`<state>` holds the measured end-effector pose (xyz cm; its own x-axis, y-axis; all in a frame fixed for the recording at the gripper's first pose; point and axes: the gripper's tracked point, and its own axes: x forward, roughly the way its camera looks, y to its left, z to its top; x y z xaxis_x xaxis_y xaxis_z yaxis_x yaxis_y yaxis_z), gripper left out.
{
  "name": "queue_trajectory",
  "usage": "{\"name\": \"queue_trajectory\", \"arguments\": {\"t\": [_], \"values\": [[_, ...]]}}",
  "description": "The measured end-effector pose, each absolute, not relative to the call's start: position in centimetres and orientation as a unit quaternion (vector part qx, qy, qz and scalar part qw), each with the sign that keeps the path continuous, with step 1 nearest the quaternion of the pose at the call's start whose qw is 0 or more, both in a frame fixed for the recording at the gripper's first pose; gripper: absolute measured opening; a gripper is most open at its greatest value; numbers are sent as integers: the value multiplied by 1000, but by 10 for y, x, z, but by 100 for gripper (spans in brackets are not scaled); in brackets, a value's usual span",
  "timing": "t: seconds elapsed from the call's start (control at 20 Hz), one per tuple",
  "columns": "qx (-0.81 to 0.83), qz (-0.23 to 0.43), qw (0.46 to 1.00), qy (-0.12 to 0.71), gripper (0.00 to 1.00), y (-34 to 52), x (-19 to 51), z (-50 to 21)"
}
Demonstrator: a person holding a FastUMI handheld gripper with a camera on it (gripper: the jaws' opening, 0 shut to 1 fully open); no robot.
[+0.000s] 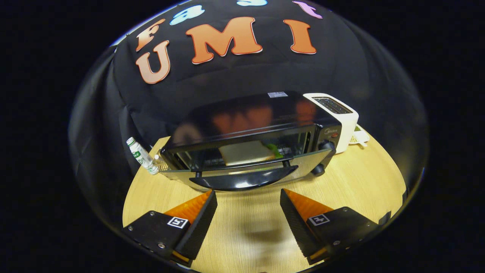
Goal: Open the toaster oven, put the food inside, and close the toaster oven door.
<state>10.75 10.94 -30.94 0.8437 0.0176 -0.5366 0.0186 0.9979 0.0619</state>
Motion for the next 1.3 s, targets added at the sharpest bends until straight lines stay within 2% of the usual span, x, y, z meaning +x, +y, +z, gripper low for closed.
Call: {"name": "queue_trajectory", "arguments": {"t": [0.3,0.5,0.8,1.0,1.15,1.3], "values": [[29,-9,972,235,99,93,135,-306],[14,-13,974,227,99,71,107,-301],[-21,-60,977,205,99,-9,52,-258],[-16,-88,984,153,99,-45,25,-178],[17,-78,988,133,99,-39,7,-115],[-8,-82,995,61,99,-39,-2,-37]]}}
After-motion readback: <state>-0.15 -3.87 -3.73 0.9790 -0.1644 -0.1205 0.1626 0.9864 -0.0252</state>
